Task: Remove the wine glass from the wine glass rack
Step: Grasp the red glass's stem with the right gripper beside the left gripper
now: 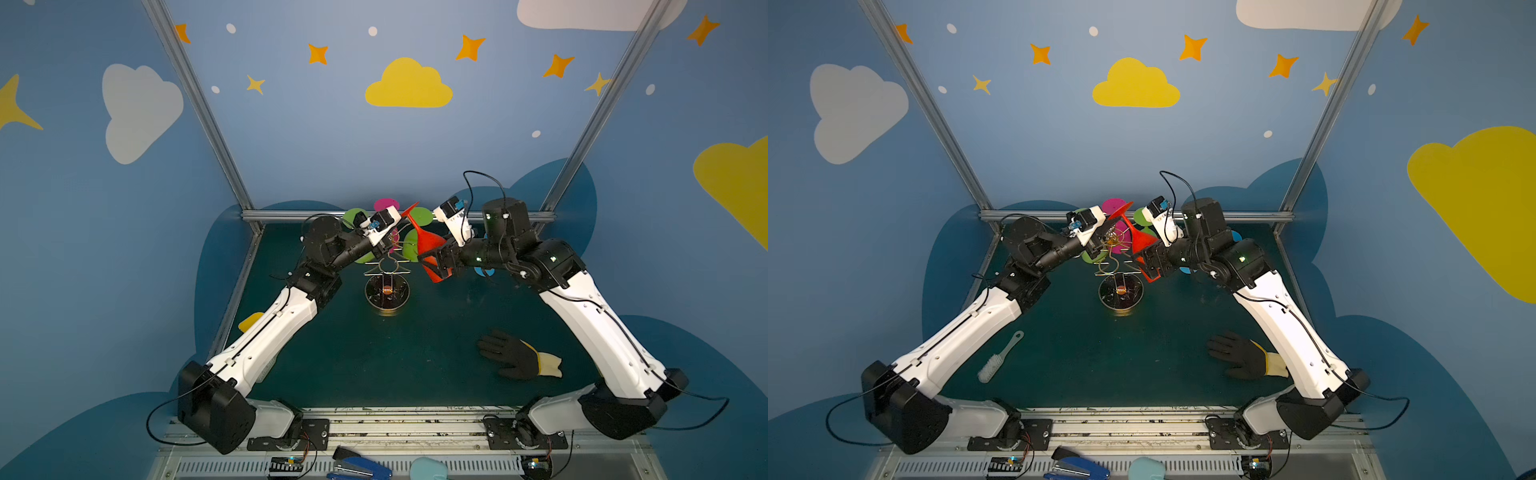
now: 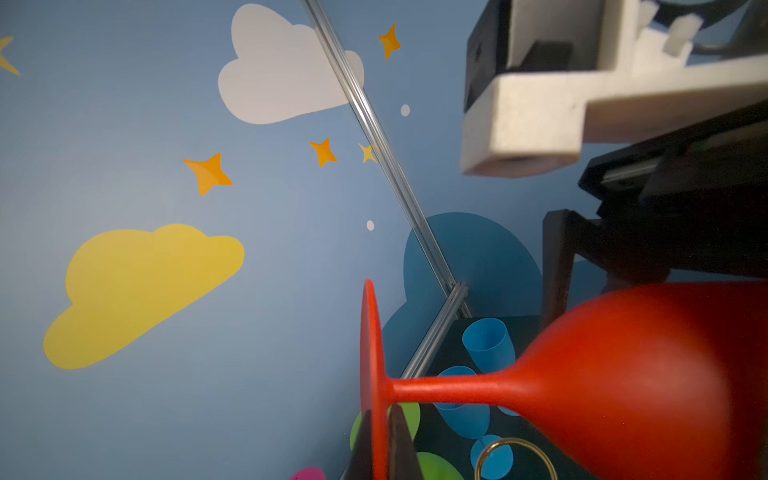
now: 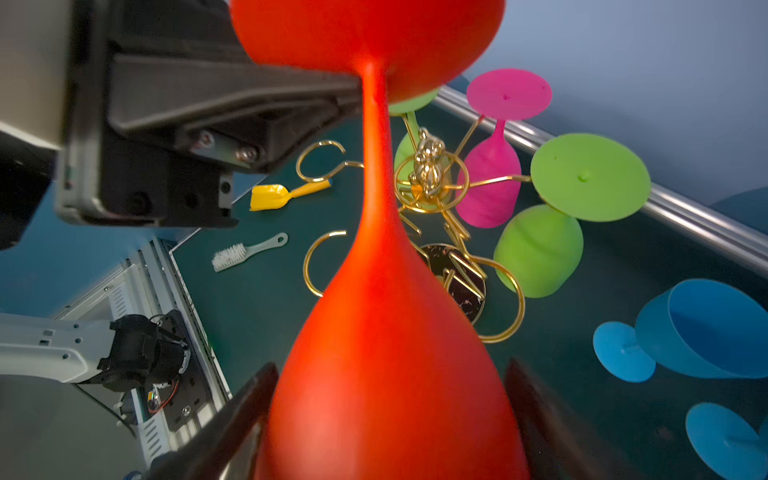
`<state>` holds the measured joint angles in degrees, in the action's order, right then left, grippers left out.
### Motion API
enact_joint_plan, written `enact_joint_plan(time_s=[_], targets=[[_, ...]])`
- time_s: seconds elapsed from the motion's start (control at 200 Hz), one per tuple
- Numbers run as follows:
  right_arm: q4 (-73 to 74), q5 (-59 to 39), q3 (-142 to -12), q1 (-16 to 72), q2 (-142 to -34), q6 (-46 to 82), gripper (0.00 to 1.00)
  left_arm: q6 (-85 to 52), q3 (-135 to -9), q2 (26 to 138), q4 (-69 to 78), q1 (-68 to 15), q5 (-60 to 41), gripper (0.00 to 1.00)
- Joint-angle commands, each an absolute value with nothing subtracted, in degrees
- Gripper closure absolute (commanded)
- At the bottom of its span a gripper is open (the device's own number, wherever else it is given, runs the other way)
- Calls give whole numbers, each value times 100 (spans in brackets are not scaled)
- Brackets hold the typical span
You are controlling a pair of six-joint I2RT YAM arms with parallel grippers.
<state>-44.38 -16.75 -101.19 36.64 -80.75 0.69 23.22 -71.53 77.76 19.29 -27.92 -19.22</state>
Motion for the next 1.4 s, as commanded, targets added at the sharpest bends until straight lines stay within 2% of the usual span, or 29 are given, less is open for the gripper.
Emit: enact_joint_plan(time_s=[0.0,0.215,0.481,0.611,0.721,1.116,1.392], targets=[[-3410,-2406,-9786,3455,-7679,380,16,1563,-7154,7526,2109,-2840,-1462,97],[-1362,-3639,-8740,2747,-6863,1617,15,751,-7146,7482,1721,-2830,-822,97],[-818,-3313,-7757,2054,-5871,2177,16,-270,-7342,7510,1138,-2719,-661,97],[-935,-3217,-7483,1891,-5602,2215,21,-639,-7383,7528,1090,-2650,-880,97],[-1007,-3182,-7389,1836,-5629,2286,29,-822,-7377,7519,1107,-2639,-1057,97],[-822,-3161,-7534,2059,-6363,2533,37,-984,-7400,7593,1114,-2632,-1219,97],[-717,-3021,-7737,2377,-6757,2540,58,-942,-7393,7647,1142,-2644,-1212,97]])
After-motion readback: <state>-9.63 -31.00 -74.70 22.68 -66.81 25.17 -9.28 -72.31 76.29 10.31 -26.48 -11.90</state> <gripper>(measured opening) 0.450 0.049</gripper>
